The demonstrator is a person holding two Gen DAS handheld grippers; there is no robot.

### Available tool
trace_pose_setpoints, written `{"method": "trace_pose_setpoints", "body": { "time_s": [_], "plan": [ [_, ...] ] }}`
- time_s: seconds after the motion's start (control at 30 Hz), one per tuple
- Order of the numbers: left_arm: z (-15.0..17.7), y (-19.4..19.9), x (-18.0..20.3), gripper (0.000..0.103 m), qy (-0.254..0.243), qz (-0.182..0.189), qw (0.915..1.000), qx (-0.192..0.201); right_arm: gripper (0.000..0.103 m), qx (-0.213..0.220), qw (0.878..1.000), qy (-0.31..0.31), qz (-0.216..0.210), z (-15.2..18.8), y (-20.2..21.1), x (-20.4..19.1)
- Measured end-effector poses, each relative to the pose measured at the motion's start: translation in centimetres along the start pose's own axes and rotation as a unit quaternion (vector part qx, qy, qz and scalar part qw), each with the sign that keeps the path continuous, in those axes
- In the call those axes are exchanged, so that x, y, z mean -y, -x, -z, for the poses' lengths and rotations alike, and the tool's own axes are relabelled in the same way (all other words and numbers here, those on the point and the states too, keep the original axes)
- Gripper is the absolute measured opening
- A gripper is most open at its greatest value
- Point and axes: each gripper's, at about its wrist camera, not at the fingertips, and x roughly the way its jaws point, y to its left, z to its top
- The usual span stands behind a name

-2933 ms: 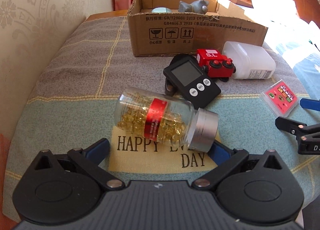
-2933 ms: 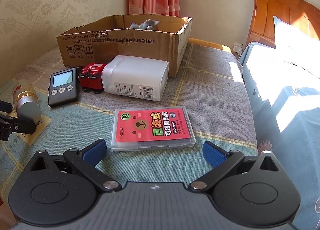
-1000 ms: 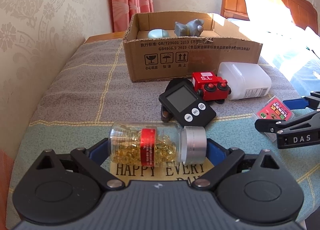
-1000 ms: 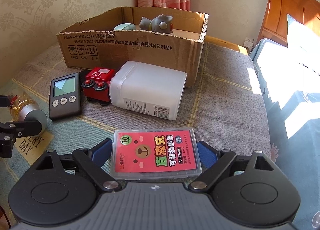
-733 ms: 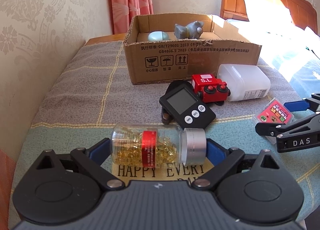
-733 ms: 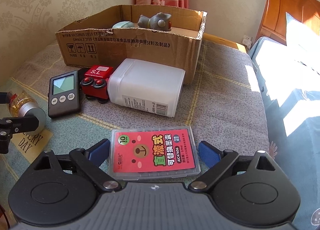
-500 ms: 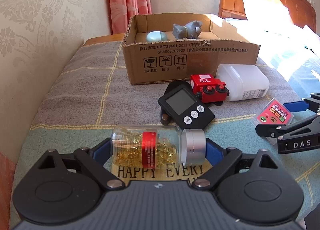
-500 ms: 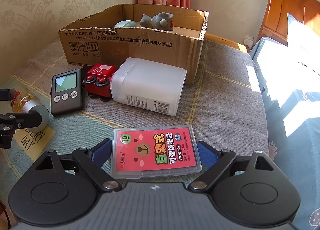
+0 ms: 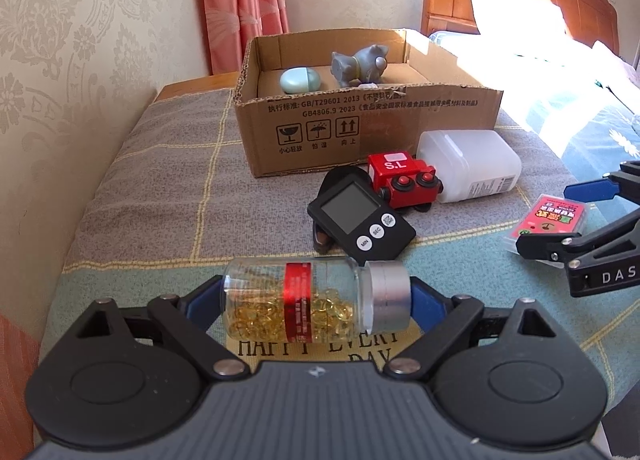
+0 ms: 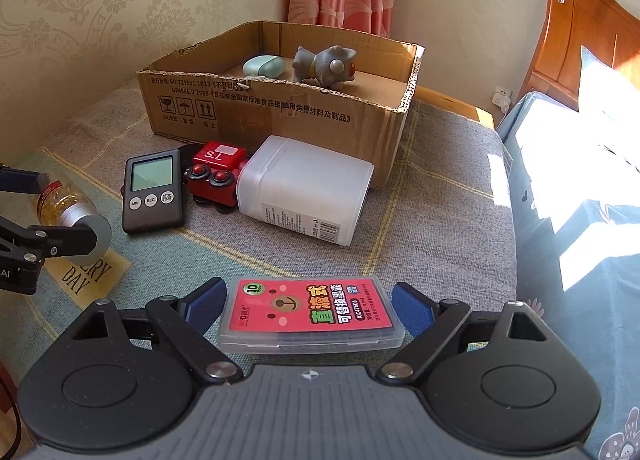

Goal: Organize rigid objects
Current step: 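Carry both items to the box while the right tool releases the pink case inside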

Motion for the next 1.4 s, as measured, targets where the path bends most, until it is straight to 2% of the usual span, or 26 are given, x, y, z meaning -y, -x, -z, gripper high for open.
{"method": "trace_pose_setpoints", "body": {
  "time_s": [0.27, 0.5, 0.67, 0.87, 0.9, 0.93, 1.1, 1.4],
  "plan": [
    [-0.4, 1.0, -0.5, 0.093, -0.009, 0.003, 0.9999, 0.012, 0.092, 0.014, 1.000, 0.018, 0.000, -1.6, 1.6, -0.1],
    [-1.1, 1.5, -1.2, 0.093, -0.012, 0.004, 0.9995, 0.030, 0.092, 0.058, 0.998, 0.037, 0.007, -6.6, 3.1, 0.7],
    [-1.9, 1.6, -1.9, 0.093, -0.004, 0.001, 0.9993, 0.037, 0.093, 0.077, 0.996, 0.035, 0.009, -11.2, 1.7, 1.5],
    [-2.6, 1.8, -2.6, 0.093, 0.001, -0.004, 0.9988, 0.049, 0.093, 0.084, 0.996, 0.011, 0.016, -16.0, -2.1, 2.4],
    [-2.7, 1.8, -2.7, 0.093, 0.002, -0.006, 0.9987, 0.050, 0.095, 0.087, 0.996, 0.003, 0.015, -16.6, -2.7, 2.6],
    [-2.8, 1.8, -2.8, 0.093, 0.002, -0.007, 0.9987, 0.050, 0.103, 0.087, 0.996, -0.002, 0.016, -16.9, -3.3, 2.8],
    [-3.2, 1.7, -3.1, 0.093, 0.000, -0.009, 0.9986, 0.052, 0.103, 0.080, 0.996, -0.022, 0.017, -16.8, -4.0, 3.1],
    [-6.2, 1.5, -2.9, 0.093, -0.002, -0.003, 0.9976, 0.070, 0.103, 0.062, 0.995, -0.072, 0.028, -12.2, -1.0, 2.3]
  ]
}}
